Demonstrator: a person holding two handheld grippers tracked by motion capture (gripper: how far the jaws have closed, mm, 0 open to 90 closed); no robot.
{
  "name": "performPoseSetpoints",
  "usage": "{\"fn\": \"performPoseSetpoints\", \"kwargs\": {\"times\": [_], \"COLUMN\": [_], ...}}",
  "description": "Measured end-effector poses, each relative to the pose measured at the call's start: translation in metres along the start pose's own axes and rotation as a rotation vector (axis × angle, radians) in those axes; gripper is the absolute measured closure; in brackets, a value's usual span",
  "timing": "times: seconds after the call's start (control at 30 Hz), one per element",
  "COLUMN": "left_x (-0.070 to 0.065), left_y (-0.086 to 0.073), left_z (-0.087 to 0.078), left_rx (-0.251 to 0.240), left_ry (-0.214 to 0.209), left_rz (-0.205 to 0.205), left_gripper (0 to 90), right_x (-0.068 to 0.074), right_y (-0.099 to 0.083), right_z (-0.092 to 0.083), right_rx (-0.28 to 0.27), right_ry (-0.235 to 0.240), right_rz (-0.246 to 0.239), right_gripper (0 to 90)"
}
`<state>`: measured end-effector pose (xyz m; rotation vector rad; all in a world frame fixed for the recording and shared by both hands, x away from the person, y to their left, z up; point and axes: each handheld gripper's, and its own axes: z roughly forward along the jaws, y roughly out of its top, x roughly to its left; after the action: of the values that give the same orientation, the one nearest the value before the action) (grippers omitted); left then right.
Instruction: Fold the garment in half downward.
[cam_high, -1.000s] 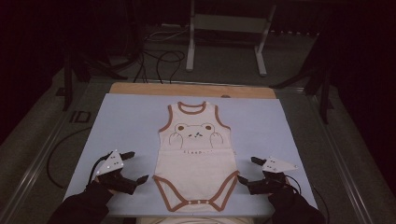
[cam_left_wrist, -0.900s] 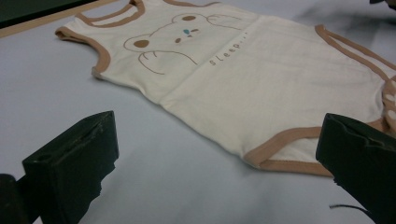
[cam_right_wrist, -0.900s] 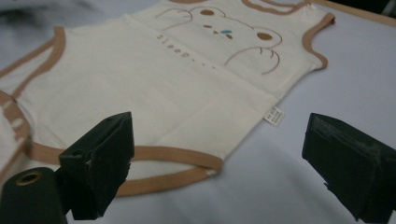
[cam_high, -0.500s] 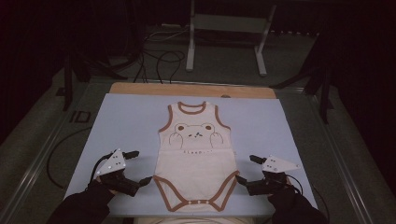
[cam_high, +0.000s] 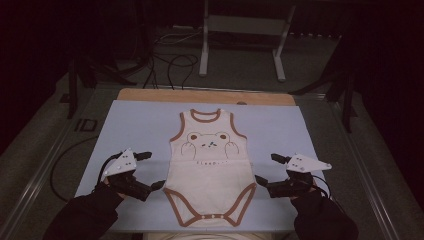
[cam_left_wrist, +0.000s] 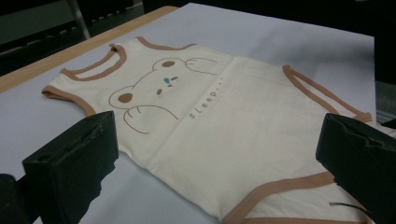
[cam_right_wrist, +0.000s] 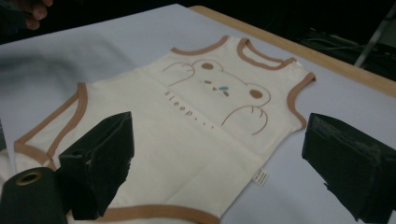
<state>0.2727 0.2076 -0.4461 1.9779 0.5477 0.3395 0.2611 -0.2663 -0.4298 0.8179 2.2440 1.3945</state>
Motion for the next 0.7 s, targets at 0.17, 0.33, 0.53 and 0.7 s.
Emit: {"fn": "performPoseSetpoints", "kwargs": {"times": [0.17, 0.33, 0.53, 0.7], "left_x": [0.007, 0.016, 0.023, 0.029], "left_y": [0.008, 0.016, 0.026, 0.028], "left_z": [0.001, 0.003, 0.009, 0.015], "left_rx": [0.009, 0.007, 0.013, 0.037], "left_ry": [0.007, 0.011, 0.013, 0.007], "left_rz": [-0.004, -0.013, -0.013, -0.02], "left_gripper": [0.0, 0.0, 0.0, 0.0], "right_x": [-0.007, -0.012, -0.02, -0.026], "right_y": [0.011, 0.02, 0.028, 0.031], "right_z": [0.003, 0.009, 0.022, 0.033], "right_rx": [-0.002, 0.003, 0.017, 0.04], "right_ry": [-0.013, -0.018, -0.027, -0.029], "right_rz": [0.003, 0.008, 0.009, 0.019], "right_gripper": [9.0, 9.0, 8.9, 9.0]}}
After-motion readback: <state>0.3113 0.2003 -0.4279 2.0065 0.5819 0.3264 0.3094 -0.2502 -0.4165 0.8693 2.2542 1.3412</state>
